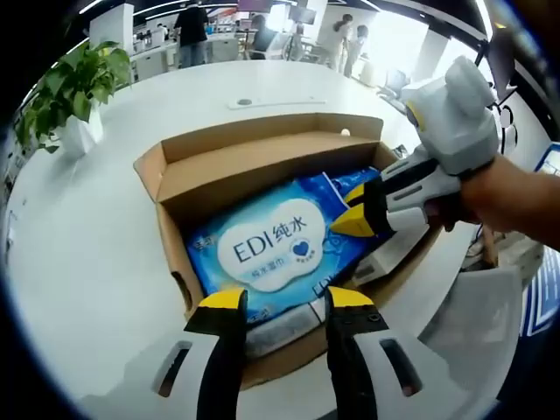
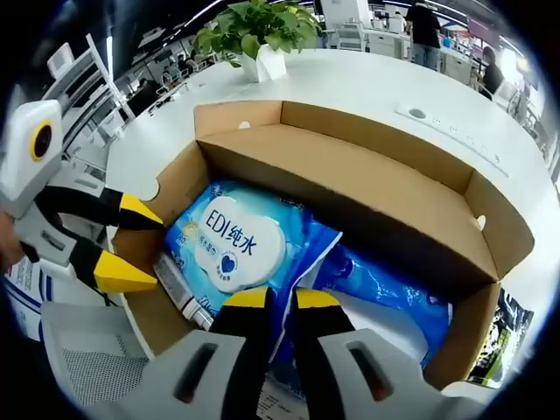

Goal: Operate the shoe box by opening the lid, removing the specified soft item, and placing it in the target area until the item is outside and the box remains undamaged.

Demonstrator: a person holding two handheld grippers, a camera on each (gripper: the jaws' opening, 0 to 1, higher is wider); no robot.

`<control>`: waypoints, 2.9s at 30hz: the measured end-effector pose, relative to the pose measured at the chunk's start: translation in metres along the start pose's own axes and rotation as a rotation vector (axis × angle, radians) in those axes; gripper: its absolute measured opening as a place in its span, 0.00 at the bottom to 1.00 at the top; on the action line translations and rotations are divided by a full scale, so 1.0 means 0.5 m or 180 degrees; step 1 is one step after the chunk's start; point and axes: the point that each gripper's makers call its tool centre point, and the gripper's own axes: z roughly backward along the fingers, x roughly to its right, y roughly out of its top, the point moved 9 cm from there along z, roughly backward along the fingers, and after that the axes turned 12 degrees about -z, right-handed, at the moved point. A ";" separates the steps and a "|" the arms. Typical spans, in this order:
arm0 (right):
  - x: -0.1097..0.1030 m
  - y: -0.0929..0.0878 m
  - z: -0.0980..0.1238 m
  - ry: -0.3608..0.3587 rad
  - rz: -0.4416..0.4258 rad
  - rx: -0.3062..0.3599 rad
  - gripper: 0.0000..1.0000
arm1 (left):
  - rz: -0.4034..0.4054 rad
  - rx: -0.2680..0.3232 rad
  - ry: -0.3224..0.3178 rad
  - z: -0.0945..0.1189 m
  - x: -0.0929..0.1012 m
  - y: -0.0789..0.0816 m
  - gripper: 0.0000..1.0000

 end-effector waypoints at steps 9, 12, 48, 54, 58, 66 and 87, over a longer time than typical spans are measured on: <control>0.000 0.006 0.000 0.0025 -0.0102 -0.0033 0.00 | 0.0076 -0.0024 -0.0044 -0.006 -0.002 -0.005 0.34; -0.001 0.007 0.009 0.0019 -0.0122 0.0003 0.00 | 0.0108 -0.0036 -0.0038 -0.008 -0.007 -0.009 0.34; 0.087 -0.028 0.116 -0.0204 -0.0258 0.0197 0.00 | 0.0521 -0.0075 -0.0218 -0.074 -0.027 0.054 0.30; 0.091 -0.028 0.115 -0.0196 -0.0253 0.0195 0.00 | 0.0637 -0.0134 -0.0293 -0.093 -0.029 0.056 0.27; 0.094 -0.029 0.114 -0.0187 -0.0254 0.0195 0.00 | 0.0650 -0.0197 -0.0369 -0.106 -0.020 0.050 0.18; 0.098 -0.030 0.111 -0.0174 -0.0259 0.0195 0.00 | 0.0538 -0.0233 -0.0340 -0.107 -0.024 0.045 0.01; 0.080 -0.020 0.129 -0.0111 -0.0298 0.0263 0.00 | 0.0194 -0.0131 -0.0095 -0.060 -0.015 0.057 0.00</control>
